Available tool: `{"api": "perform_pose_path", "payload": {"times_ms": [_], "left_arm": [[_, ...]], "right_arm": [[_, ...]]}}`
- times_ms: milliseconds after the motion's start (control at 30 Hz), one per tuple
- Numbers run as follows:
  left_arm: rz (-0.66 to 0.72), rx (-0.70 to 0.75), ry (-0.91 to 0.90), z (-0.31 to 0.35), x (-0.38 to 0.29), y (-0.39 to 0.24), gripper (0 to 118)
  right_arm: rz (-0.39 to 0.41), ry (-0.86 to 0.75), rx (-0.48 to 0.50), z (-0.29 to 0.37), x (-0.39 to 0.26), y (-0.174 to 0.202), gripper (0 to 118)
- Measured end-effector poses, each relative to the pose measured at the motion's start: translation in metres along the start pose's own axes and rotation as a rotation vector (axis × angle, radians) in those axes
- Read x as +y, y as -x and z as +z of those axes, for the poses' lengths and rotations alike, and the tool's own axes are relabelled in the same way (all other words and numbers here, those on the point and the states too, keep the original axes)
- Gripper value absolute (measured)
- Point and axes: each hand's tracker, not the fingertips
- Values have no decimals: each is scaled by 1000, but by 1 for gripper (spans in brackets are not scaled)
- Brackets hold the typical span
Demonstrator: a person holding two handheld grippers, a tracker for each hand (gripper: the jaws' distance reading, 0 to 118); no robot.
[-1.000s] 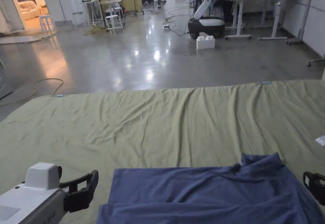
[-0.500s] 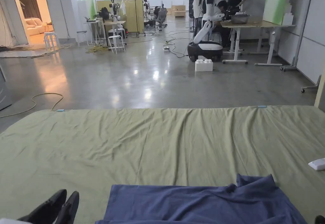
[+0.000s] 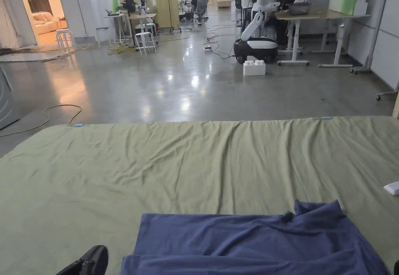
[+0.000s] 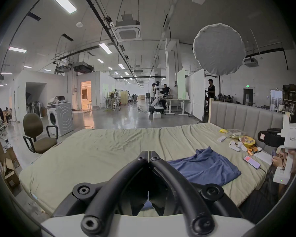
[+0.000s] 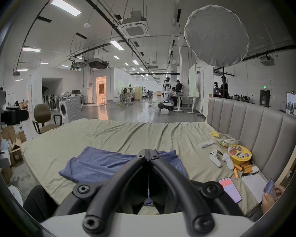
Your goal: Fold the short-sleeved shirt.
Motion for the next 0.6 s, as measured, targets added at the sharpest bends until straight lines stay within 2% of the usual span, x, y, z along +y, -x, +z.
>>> {"api": "perform_pose_path", "payload": {"times_ms": [67, 200, 233, 300, 333, 400, 500, 600], "left_arm": [[22, -38, 8, -12, -11, 8, 0], [216, -56, 177, -53, -47, 36, 1], [257, -63, 244, -68, -59, 44, 16], [323, -94, 340, -97, -90, 57, 58], [336, -77, 394, -111, -106, 61, 74], [337, -55, 472, -137, -133, 66, 74], [231, -24, 577, -177, -171, 68, 74], [132, -33, 599, -202, -201, 68, 73]], "right_arm": [[-18, 17, -3, -2, -4, 0, 0], [-42, 40, 9, 0, -10, -2, 0], [-44, 46, 9, 0, -12, -3, 0], [-47, 72, 6, 2, -16, -4, 1], [-49, 81, 1, 2, -19, -6, 1], [-57, 103, -7, 4, -23, -10, 1], [-59, 135, -31, 7, -29, -18, 1], [-70, 173, -68, 10, -36, -28, 1]]}}
